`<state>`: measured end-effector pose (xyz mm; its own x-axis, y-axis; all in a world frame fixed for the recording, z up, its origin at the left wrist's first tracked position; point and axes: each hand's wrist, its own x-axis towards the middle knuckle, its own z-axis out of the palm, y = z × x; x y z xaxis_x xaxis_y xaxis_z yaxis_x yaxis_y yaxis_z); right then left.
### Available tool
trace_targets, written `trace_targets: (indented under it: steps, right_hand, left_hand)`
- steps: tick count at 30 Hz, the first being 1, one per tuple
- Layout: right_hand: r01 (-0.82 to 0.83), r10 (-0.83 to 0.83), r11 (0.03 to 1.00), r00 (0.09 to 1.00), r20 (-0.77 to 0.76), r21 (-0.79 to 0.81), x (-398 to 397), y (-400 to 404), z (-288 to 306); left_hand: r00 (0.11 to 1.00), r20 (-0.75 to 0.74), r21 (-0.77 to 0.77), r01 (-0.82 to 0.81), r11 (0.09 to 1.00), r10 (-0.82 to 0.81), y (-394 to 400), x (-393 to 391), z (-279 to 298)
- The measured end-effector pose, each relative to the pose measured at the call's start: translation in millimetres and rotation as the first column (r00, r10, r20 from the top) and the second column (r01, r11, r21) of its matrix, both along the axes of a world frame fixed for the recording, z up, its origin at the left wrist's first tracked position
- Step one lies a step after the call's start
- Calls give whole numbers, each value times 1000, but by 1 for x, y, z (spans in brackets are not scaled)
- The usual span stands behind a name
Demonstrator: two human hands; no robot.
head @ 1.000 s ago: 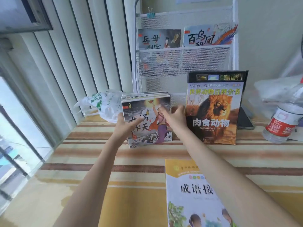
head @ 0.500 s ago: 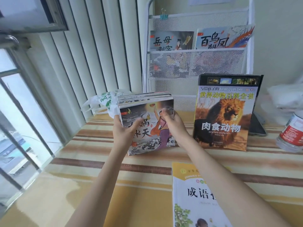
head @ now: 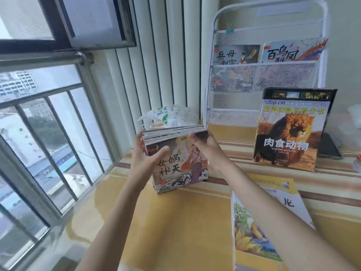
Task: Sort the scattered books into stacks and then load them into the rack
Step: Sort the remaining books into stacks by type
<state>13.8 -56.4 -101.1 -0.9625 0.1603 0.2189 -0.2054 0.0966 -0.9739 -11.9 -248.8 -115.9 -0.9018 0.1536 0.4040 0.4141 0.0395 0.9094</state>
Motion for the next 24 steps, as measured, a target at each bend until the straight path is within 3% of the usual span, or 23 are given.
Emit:
trace_targets:
  steps: [5,9,12,16,22,24]
  right_hand:
    - [161,-162,987,986,-43,-19,-2,-9,-18]
    - [210,-209,978,976,-64,9,-1,-10,-5]
    - [305,-318,933,947,43,189,5,-5,1]
    - [148,-317,884,887,336,443,16,2,-5]
    - [80,-372,803,842,390,591,39,-11,-39]
    - [100,-421,738,841,339,667,38,-14,-44]
  left_hand:
    - [987,-6,24,-161,987,161,16,7,-22]
    - [977,-4,-75,-212,974,212,16,-2,-13]
    - [976,144,-260,-125,957,166,11,-7,2]
    - [926,375,-374,104,922,48,2,2,1]
    - [890,434,-548,138,825,139,-8,23,-29]
    - [893,416,-576,112,810,172,-9,23,-34]
